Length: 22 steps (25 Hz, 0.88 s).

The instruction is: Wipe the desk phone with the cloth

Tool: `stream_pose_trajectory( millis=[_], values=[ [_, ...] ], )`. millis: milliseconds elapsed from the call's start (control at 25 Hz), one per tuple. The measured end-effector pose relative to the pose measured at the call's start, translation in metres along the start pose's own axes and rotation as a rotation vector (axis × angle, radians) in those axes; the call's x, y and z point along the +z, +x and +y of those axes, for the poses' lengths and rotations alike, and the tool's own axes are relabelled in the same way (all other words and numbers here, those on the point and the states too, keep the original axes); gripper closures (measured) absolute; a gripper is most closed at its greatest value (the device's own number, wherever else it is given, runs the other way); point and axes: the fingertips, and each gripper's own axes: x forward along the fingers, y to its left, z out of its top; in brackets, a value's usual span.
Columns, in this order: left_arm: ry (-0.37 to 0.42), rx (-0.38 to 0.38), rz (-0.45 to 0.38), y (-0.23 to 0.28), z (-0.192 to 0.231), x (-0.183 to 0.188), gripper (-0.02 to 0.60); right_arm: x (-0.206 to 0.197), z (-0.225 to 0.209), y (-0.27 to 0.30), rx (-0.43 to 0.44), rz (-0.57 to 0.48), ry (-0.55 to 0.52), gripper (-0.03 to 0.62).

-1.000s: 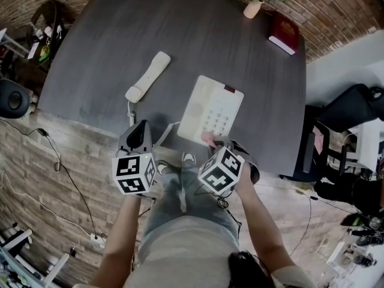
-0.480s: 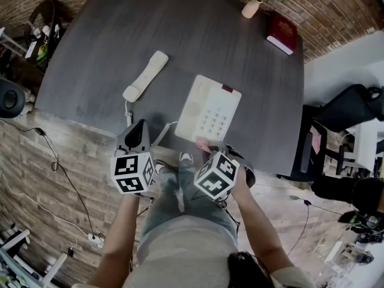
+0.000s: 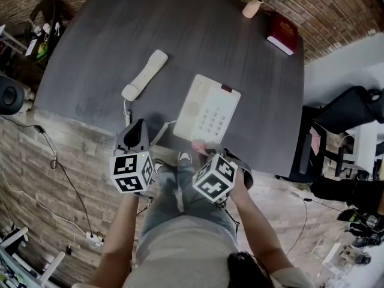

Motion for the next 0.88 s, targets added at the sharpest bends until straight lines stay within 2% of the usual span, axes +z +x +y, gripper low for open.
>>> stream_pose_trajectory(
  millis=[280, 480, 720, 880],
  values=[
    [0.001, 0.007, -0.018, 0.0, -0.005, 0.009, 0.577, 0.013, -0.004, -0.017, 0.049, -0.089, 0.055, 0.57],
    [0.016, 0.004, -0.05, 0.0, -0.014, 0.029, 0.577, 0.032, -0.024, -0.044, 0.039, -0.241, 0.108, 0.571],
    [0.035, -0.014, -0.111, -0.003, -0.028, 0.071, 0.577, 0.055, -0.073, -0.092, -0.091, -0.504, 0.207, 0.571],
    [0.069, -0.019, -0.178, -0.004, -0.04, 0.115, 0.577, 0.057, -0.119, -0.136, -0.231, -0.667, 0.274, 0.571]
  ],
)
